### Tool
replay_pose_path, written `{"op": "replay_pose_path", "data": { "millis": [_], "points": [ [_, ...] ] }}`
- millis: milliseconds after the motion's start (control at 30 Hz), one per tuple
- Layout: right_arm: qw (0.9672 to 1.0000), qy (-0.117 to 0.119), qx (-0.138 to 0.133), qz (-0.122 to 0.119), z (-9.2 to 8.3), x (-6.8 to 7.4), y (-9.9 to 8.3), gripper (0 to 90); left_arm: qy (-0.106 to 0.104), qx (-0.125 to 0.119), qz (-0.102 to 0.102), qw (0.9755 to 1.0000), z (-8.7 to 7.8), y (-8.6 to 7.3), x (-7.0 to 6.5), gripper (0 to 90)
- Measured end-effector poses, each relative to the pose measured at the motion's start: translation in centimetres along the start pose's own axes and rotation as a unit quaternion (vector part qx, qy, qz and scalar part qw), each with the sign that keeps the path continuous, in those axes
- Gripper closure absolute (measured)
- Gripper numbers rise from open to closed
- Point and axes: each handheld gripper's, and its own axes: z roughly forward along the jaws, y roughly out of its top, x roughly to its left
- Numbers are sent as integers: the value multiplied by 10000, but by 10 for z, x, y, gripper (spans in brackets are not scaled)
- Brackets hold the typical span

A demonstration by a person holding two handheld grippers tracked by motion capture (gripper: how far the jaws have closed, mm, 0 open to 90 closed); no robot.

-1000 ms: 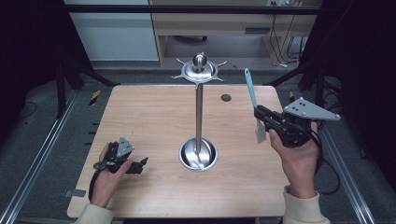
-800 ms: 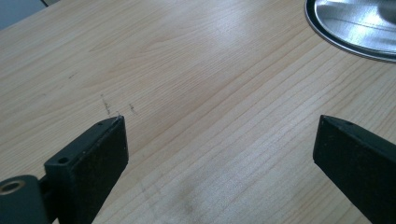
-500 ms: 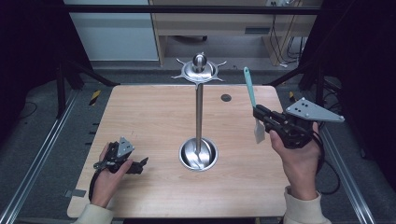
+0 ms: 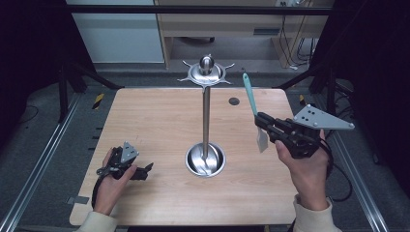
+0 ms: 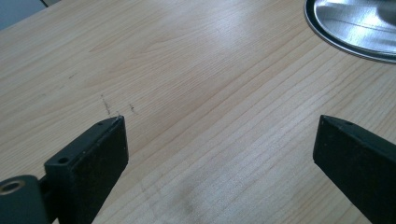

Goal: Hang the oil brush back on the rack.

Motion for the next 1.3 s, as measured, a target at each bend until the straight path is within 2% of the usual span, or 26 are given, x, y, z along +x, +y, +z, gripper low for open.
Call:
{"op": "replay_pose_path", "data": {
  "millis": [167, 333, 733, 1300],
  "points": [
    [9997, 152, -112, -158, 0, 3, -1, 827, -7, 3, 2, 10000, 0, 0, 0, 30],
    [9993, 261, -100, -247, 0, 7, 0, 827, -8, 8, 4, 10000, 0, 0, 0, 30],
    [9990, 360, -42, -243, 7, 9, 0, 827, -19, 42, 47, 10000, 0, 0, 0, 30],
    [9991, 364, 80, -177, 11, 8, -3, 827, -30, 47, 52, 10000, 0, 0, -1, 30]
  ]
}}
